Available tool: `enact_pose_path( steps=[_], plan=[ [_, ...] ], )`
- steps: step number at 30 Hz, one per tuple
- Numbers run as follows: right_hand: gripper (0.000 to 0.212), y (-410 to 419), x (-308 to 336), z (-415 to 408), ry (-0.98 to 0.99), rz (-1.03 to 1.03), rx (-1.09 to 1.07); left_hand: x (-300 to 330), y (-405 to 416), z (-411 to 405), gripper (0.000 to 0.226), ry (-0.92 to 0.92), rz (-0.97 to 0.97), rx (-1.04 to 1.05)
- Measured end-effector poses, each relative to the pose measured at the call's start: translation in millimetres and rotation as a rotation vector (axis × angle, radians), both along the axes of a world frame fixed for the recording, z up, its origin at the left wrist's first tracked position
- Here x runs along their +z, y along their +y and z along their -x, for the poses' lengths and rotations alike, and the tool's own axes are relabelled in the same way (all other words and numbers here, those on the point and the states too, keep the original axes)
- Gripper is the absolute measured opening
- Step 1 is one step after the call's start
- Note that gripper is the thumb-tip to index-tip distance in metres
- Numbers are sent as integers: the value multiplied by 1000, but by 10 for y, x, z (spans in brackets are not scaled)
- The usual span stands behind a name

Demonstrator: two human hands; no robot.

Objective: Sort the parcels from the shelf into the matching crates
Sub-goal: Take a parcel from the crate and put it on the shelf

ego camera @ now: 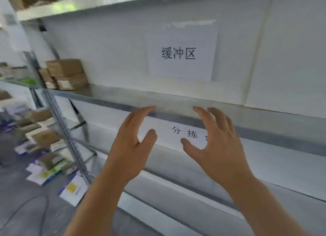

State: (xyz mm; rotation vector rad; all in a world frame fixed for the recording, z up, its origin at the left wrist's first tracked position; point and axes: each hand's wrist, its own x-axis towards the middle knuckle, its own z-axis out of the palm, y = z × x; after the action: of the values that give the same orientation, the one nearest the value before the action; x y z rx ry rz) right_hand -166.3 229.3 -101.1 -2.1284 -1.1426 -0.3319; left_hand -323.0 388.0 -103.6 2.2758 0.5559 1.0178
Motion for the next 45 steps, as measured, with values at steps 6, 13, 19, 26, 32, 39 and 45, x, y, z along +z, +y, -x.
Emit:
enact_pose_path(
  steps=[6,13,19,26,32,39,45],
  plan=[
    [79,1670,-19,24,-16,-107,297,-118,1030,739,53,35,14,336],
    [78,3207,73,199,-42,-96,576,73,1791,1243,52,64,6,700],
    [83,4225,194,449,-38,-58,681,260,2537,1603,57,107,-21,832],
    [79,5198,216,922,-50,-57,668,338,3584,1959,53,63,-27,759],
    [78,5951,381,1274,-14,-80,573,461,4663,2188,49,41,14,583],
    [82,6789,466,1245,43,-88,450,634,5808,1949,56,92,37,442],
    [86,7631,551,1006,57,-116,405,754,6805,1547,58,132,-12,408]
  ],
)
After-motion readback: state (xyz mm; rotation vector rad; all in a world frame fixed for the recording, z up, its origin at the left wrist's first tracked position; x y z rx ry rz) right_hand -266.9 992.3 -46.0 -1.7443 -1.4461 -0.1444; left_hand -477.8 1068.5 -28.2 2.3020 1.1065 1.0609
